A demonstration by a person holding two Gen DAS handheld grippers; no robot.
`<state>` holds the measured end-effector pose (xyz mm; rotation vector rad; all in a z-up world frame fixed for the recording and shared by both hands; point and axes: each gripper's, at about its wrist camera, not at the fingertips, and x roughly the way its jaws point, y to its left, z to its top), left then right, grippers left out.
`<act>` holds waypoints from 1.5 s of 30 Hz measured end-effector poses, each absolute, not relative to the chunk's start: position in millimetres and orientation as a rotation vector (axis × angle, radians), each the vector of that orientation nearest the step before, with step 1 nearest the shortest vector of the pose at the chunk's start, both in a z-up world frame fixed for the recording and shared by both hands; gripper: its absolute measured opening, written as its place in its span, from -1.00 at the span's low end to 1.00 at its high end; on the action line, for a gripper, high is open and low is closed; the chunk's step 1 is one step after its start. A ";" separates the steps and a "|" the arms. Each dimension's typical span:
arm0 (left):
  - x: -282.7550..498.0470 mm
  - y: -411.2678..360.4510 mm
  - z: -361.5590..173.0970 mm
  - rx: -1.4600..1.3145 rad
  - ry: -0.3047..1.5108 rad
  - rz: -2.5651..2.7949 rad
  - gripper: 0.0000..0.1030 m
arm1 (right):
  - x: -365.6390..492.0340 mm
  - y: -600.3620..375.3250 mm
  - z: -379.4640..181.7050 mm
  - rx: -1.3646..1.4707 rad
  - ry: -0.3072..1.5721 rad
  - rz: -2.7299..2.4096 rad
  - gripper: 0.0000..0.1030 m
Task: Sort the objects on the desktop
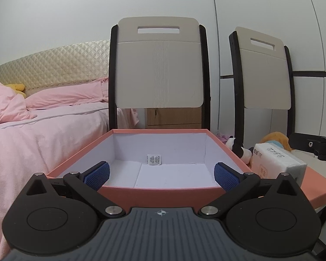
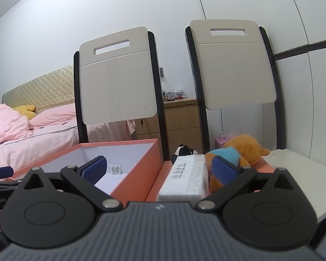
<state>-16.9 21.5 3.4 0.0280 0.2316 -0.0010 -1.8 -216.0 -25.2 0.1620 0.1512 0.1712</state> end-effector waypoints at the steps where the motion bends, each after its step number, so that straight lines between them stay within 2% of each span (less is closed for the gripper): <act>1: -17.0 21.4 3.3 0.028 0.231 0.000 1.00 | -2.1 -216.0 -25.5 0.161 0.151 0.171 1.00; 15: -29.1 6.5 1.8 0.063 0.149 -0.002 1.00 | -7.2 -232.6 -18.1 0.175 0.137 0.148 1.00; 28: -52.9 -116.5 -6.5 0.167 0.029 -0.169 1.00 | -49.0 -320.1 -5.4 0.262 -0.001 -0.080 1.00; 34: -2.3 -178.9 -21.4 0.218 0.139 -0.178 1.00 | -68.8 -359.9 -12.4 0.360 -0.018 -0.092 1.00; 39: 51.0 -197.7 -43.4 0.241 0.258 -0.122 0.99 | -73.9 -369.1 -14.5 0.358 -0.004 -0.075 1.00; 40: 60.2 -198.1 -46.2 0.239 0.281 -0.116 0.91 | -73.9 -368.7 -14.8 0.352 0.001 -0.067 1.00; 41: 65.2 -195.5 -47.3 0.225 0.299 -0.112 0.73 | -73.1 -368.1 -14.9 0.343 0.005 -0.059 1.00; 43: 73.3 -187.1 -46.5 0.175 0.334 -0.120 0.25 | -72.4 -365.6 -14.8 0.333 0.008 -0.048 1.00; 45: 75.1 -178.1 -41.7 0.137 0.346 -0.107 0.17 | -70.6 -363.0 -14.2 0.332 0.010 -0.039 1.00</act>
